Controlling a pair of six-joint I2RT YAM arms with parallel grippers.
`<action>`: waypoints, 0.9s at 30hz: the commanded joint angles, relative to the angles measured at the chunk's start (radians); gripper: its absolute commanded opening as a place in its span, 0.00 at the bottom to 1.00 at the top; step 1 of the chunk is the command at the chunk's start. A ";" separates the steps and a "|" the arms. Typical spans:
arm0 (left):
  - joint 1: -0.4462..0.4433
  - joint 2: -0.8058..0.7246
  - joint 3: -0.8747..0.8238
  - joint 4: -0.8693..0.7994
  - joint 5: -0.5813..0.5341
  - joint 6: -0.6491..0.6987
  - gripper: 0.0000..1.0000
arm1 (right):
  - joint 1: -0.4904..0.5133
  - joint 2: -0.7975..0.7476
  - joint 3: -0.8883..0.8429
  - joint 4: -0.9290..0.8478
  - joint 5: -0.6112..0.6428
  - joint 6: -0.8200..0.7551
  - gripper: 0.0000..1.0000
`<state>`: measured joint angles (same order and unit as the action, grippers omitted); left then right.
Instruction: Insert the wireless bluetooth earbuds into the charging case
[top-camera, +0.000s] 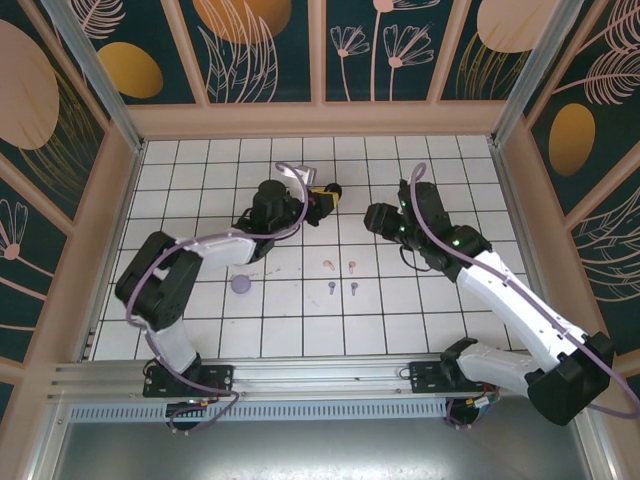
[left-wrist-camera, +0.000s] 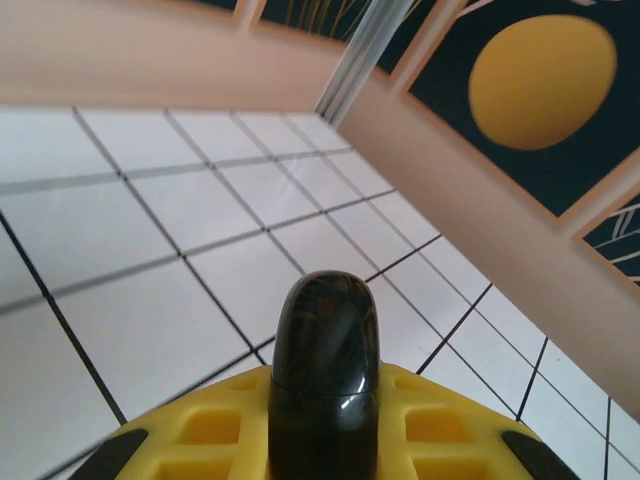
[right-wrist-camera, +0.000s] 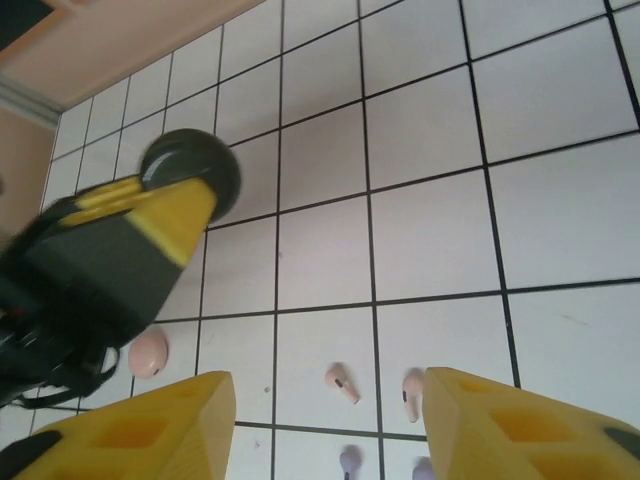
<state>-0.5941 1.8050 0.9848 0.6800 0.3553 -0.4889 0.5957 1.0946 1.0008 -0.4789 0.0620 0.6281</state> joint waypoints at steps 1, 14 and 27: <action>0.005 0.091 0.101 -0.083 0.006 -0.182 0.00 | -0.013 -0.034 -0.037 0.056 0.032 -0.003 0.60; 0.006 0.299 0.294 -0.326 -0.164 -0.381 0.00 | -0.043 -0.074 -0.046 0.021 0.001 -0.040 0.66; 0.017 0.399 0.402 -0.499 -0.257 -0.363 0.03 | -0.043 -0.036 0.071 -0.104 -0.017 -0.013 0.67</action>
<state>-0.5880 2.1735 1.3617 0.2340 0.1402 -0.8398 0.5579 1.0527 1.0130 -0.5274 0.0586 0.6090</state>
